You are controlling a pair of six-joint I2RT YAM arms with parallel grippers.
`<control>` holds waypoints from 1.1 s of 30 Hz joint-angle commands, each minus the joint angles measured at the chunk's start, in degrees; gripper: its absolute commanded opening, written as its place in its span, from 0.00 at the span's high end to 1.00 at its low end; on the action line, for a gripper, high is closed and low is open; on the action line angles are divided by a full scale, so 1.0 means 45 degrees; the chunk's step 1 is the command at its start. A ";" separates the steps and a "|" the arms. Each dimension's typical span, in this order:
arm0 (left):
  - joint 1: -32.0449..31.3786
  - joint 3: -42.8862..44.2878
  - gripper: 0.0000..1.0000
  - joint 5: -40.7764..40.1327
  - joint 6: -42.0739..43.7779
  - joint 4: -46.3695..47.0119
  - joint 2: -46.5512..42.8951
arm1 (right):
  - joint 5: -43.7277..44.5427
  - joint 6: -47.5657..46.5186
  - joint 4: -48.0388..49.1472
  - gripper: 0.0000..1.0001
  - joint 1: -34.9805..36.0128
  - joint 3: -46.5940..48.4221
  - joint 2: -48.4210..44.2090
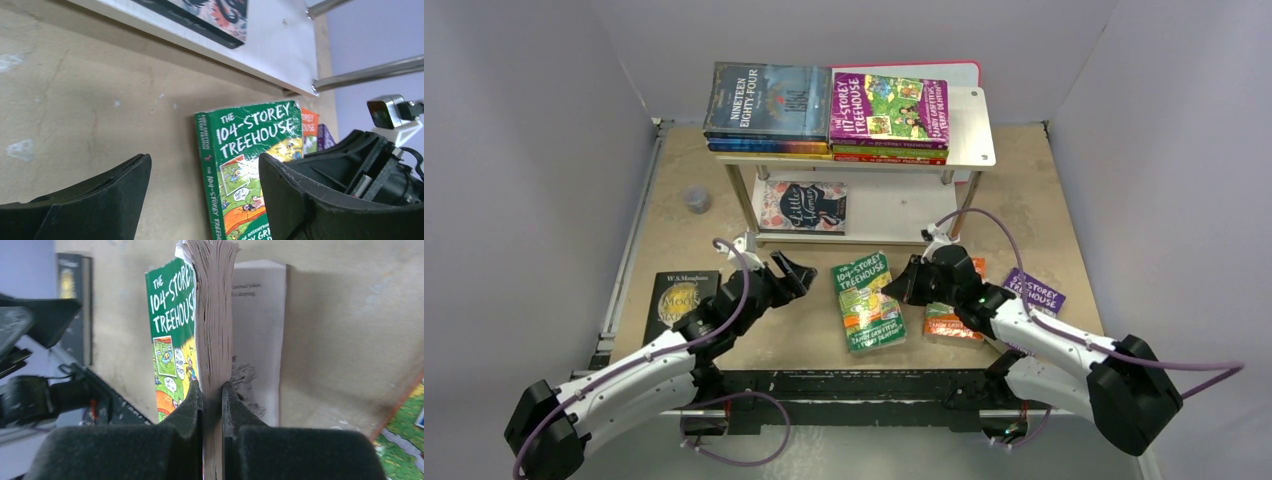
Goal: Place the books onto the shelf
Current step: Pick up the book from the center of the board.
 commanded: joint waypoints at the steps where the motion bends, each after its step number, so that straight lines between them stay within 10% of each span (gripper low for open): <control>1: 0.0157 0.1096 0.22 0.1920 0.0938 0.0193 -0.0427 | -0.2563 -0.0353 0.2446 1.00 -0.0213 0.0276 -0.0984; 14: 0.0156 0.4116 0.21 0.3245 0.0469 -0.4126 -0.1736 | -0.4200 0.0151 0.4771 1.00 -0.0438 0.0978 -0.2525; 33: 0.1010 0.3843 0.37 0.7177 -0.0697 -0.0743 -0.0693 | -0.7629 -0.0106 0.5899 1.00 -0.0924 0.1126 -0.2055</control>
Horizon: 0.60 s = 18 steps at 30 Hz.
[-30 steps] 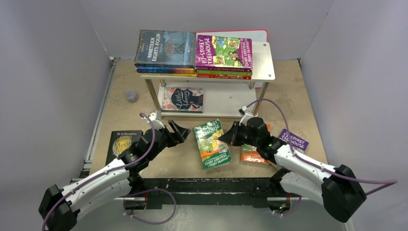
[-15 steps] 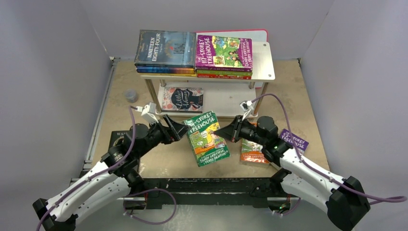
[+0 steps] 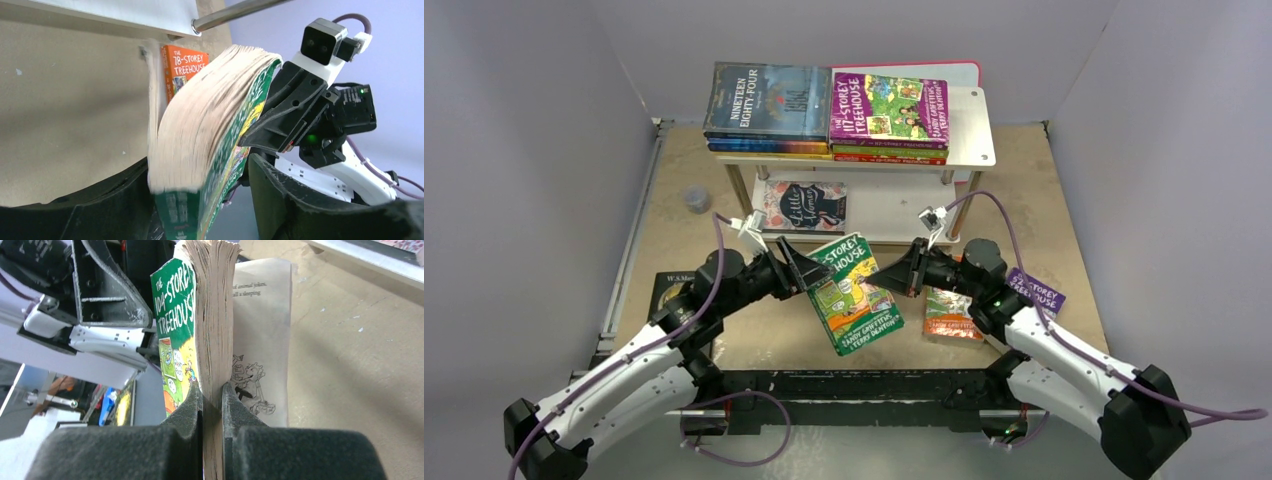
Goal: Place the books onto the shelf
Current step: Pick up the book from the center of the board.
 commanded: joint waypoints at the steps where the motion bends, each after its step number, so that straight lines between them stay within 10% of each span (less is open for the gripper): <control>1: 0.0545 0.0860 0.41 0.1422 0.0662 0.0599 -0.0539 | -0.1863 -0.0696 0.1059 1.00 -0.0120 0.1095 0.0067; 6: 0.0870 0.1550 0.48 0.2844 0.1300 0.0312 -0.0763 | -0.3175 -0.1096 0.1224 1.00 -0.0122 0.1371 0.0358; 15: 0.0866 0.1604 1.00 0.3876 0.1627 0.0385 0.0319 | -0.2483 -0.1493 0.0459 0.99 -0.0122 0.1700 0.0626; 18: 0.0869 0.1712 1.00 0.2669 0.1895 -0.0059 0.0175 | -0.1157 -0.1339 -0.0273 0.64 -0.0124 0.1622 0.0599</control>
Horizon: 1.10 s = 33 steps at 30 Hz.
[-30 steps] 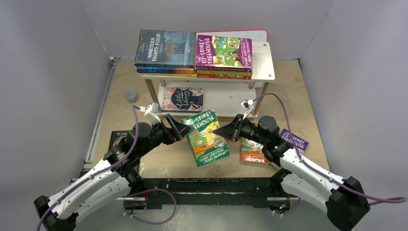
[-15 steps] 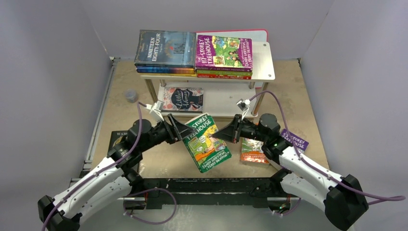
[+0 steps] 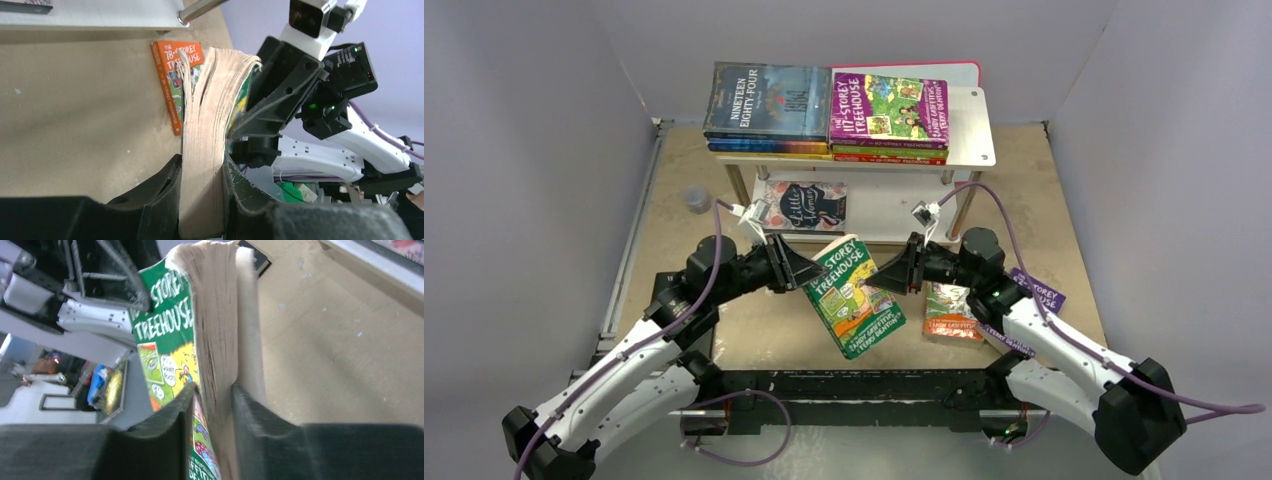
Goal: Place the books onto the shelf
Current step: Pick up the book from the center of the board.
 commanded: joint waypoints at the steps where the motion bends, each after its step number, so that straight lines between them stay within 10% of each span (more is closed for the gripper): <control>1: -0.0169 0.0521 1.00 -0.0757 0.0336 0.0416 -0.0294 | 0.1403 0.0282 0.0197 0.52 0.0284 0.0634 -0.0197; 4: -0.0172 0.0394 1.00 -0.3258 0.0086 0.0211 -0.1084 | 0.3216 0.0643 -0.0479 0.31 0.0284 0.0323 -0.0595; 11: -0.0169 -0.0755 1.00 -0.6881 -0.1609 0.2146 -0.2158 | 0.5694 0.2551 -0.0476 0.19 0.0284 -0.0535 -0.1141; 33: -0.0171 -0.2858 1.00 -0.8620 -0.4444 0.7557 -0.2580 | 0.3923 0.8695 0.5547 0.20 0.0359 -0.0412 0.2134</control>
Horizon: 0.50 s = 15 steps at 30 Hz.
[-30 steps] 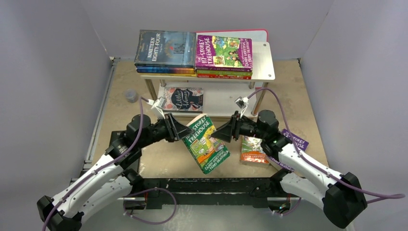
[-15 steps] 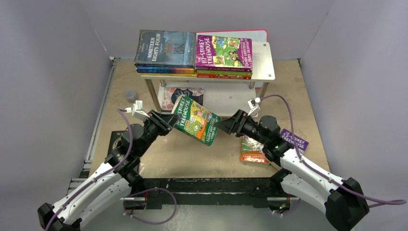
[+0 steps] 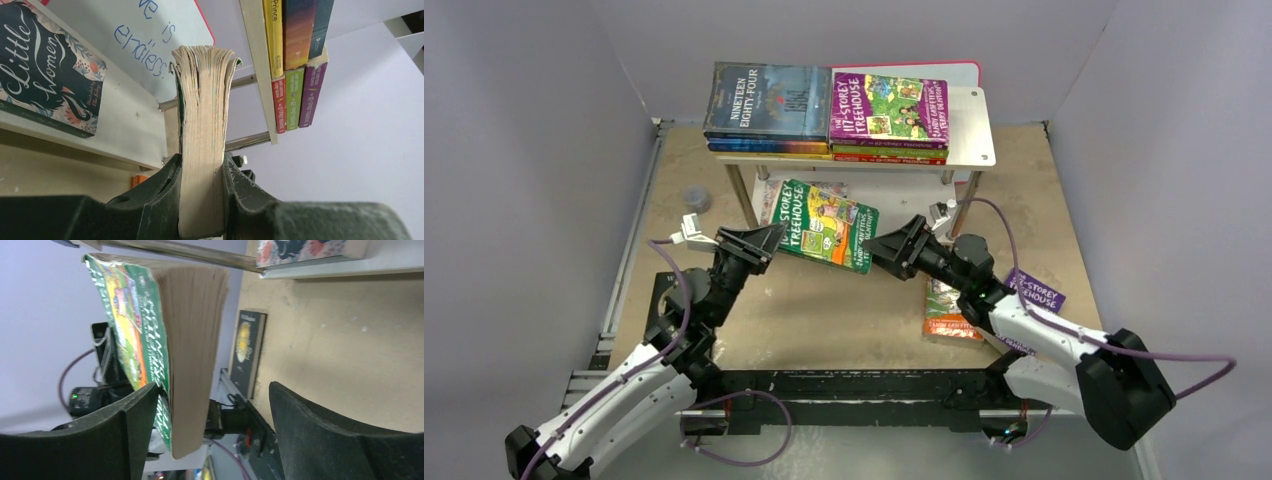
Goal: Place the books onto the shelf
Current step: Pick up the book from the center of the board.
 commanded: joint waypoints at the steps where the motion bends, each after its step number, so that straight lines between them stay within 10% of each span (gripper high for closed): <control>1: 0.0035 -0.0122 1.00 -0.0634 -0.1199 0.2919 -0.0164 | -0.1791 0.1506 0.3262 0.23 0.0100 0.0907 0.1027; 8: 0.0022 -0.0770 1.00 -0.1416 -0.1723 0.3569 -0.0381 | -0.2097 0.3332 0.5457 0.45 0.0200 0.0822 0.1884; 13: 0.0035 -0.0768 0.98 -0.1644 -0.1688 0.2035 -0.0381 | -0.2112 0.3535 0.6272 0.86 0.0204 0.0719 0.2451; 15: 0.0035 -0.0610 0.82 -0.1855 -0.1378 0.0392 -0.0695 | -0.2037 0.3406 0.6280 0.97 0.0208 0.0718 0.2690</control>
